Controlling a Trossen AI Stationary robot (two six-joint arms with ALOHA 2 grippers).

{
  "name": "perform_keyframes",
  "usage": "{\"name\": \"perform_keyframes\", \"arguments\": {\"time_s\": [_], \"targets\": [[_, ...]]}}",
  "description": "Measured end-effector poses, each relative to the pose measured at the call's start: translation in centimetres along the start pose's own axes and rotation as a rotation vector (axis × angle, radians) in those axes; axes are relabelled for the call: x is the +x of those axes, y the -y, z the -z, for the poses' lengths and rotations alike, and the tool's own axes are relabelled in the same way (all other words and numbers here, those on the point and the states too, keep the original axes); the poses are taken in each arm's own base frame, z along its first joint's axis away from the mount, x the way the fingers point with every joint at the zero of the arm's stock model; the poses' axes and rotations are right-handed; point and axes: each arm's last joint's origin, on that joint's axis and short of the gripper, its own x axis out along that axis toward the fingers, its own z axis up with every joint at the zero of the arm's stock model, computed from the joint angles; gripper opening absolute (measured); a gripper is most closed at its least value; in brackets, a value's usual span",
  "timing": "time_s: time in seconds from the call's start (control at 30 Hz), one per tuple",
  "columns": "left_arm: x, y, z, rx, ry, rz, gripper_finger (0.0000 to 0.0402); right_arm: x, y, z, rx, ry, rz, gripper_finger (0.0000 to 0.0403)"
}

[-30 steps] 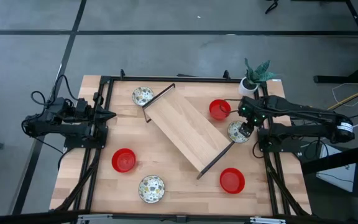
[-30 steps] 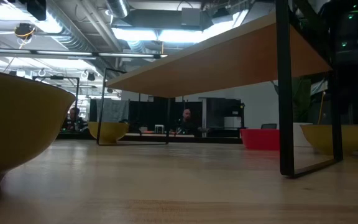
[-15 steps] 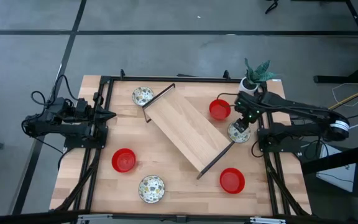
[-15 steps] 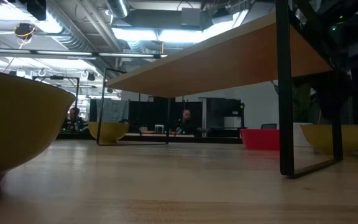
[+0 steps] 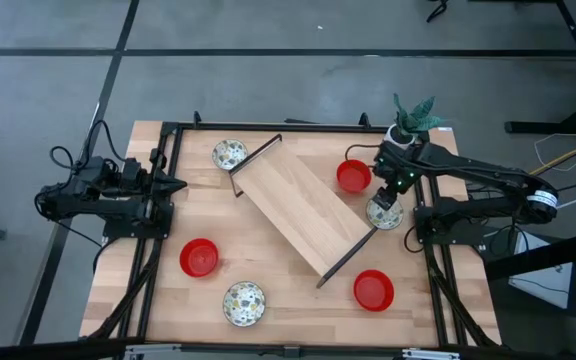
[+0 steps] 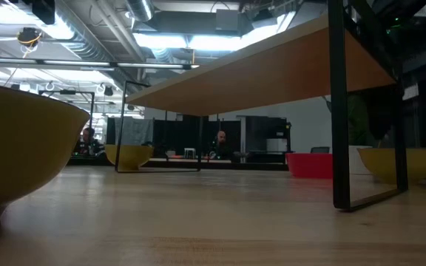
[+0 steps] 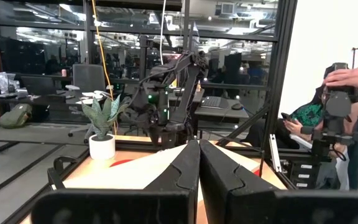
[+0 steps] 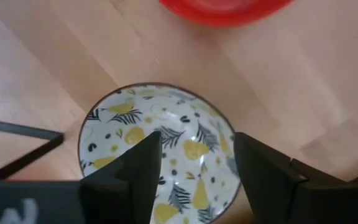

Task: Pick & Place Mini bowls
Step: Put the middle white patterned bowl on the shelf

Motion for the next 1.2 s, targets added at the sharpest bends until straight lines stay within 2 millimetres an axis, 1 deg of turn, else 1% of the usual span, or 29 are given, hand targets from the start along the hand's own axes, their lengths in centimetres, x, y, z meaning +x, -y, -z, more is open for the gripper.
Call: {"name": "perform_keyframes", "arguments": {"time_s": [0.1, 0.3, 0.37, 0.5, 0.6, 0.8, 0.97, 1.07, 1.2], "targets": [[0.0, 0.0, 0.01, 0.0, 0.0, 0.0, 0.0004, -0.02, 0.06, -0.06, -0.063, 0.002, -0.001, 0.02], [-0.01, 0.0, -0.01, 0.0, 0.0, 0.0, 0.0004, 0.52, 0.19, -0.52, -0.088, -0.019, -0.047, 0.02], [0.0, 0.0, -0.01, 0.0, 0.0, 0.0, 0.0004, 0.74, 0.28, -0.62, -0.033, -0.033, -0.034, 0.02], [-0.01, 0.0, -0.01, 0.0, 0.0, 0.0, 0.0004, 0.92, 0.54, -0.73, 0.18, -0.042, -0.002, 0.02], [0.0, 0.0, 0.0, 0.0, 0.0, 0.0, 0.0004, 0.88, 0.59, -0.73, 0.296, -0.037, 0.014, 0.02], [0.0, 0.0, -0.01, 0.0, 0.001, 0.0, 0.0004, 0.72, 0.57, -0.65, 0.392, -0.027, 0.015, 0.02], [0.0, 0.0, -0.01, 0.0, 0.0, 0.0, 0.0004, 0.47, 0.55, -0.54, 0.558, -0.011, 0.012, 0.02], [0.0, 0.0, 0.0, 0.0, 0.0, 0.0, 0.0004, 0.4, 0.54, -0.56, 0.583, -0.002, 0.009, 0.02], [0.0, 0.0, 0.0, 0.0, 0.0, 0.0, 0.0004, 0.4, 0.54, -0.56, 0.517, -0.002, 0.008, 0.02]]}}
